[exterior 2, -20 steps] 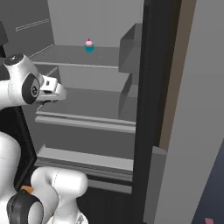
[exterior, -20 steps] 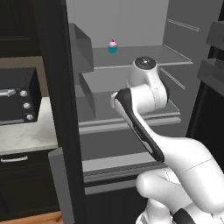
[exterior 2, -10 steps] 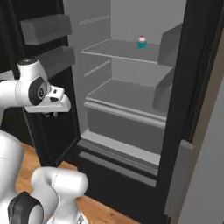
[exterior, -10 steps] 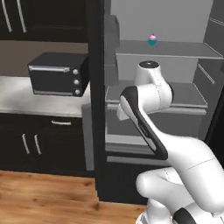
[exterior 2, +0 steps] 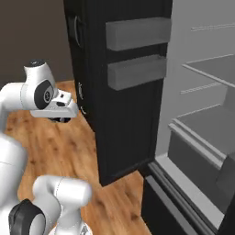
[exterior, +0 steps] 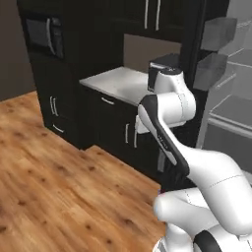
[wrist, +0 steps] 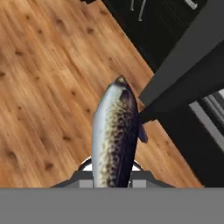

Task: Take the fish out of the fridge, briefly rinse it in the sink, and place it on the tray next to the sink.

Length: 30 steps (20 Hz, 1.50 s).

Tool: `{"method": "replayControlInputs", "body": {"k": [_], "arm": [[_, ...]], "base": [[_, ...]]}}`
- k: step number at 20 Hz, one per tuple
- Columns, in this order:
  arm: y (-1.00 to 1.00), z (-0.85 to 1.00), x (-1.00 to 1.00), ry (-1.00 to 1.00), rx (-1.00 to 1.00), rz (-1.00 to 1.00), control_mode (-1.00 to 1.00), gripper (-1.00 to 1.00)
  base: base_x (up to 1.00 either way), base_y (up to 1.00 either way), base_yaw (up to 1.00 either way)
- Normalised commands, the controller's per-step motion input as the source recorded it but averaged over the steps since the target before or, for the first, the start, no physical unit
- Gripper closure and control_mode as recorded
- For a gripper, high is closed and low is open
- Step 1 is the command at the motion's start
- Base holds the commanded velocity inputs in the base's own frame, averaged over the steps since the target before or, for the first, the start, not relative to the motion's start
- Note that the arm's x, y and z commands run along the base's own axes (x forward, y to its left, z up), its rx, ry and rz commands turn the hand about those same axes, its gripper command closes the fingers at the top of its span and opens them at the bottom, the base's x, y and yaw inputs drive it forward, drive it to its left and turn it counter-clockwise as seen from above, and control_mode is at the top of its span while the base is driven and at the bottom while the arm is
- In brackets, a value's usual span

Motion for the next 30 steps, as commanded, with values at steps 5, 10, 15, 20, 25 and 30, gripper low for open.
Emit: {"method": "replayControlInputs", "body": {"k": [5,10,15,20,25,30], "arm": [[0.0,0.0,0.0,0.0,0.0,0.0,1.0,1.0],[0.0,0.0,0.0,0.0,0.0,0.0,1.0,1.0],[0.0,0.0,0.0,0.0,0.0,0.0,1.0,1.0],[0.0,0.0,0.0,0.0,0.0,0.0,1.0,1.0],[0.0,0.0,0.0,0.0,0.0,0.0,1.0,1.0],[0.0,0.0,0.0,0.0,0.0,0.0,1.0,1.0]], "base": [[0.0,0.0,1.0],[0.0,0.0,1.0],[0.0,0.0,1.0],[0.04,0.0,0.97],[0.08,0.0,0.96],[0.51,0.0,0.8]]}}
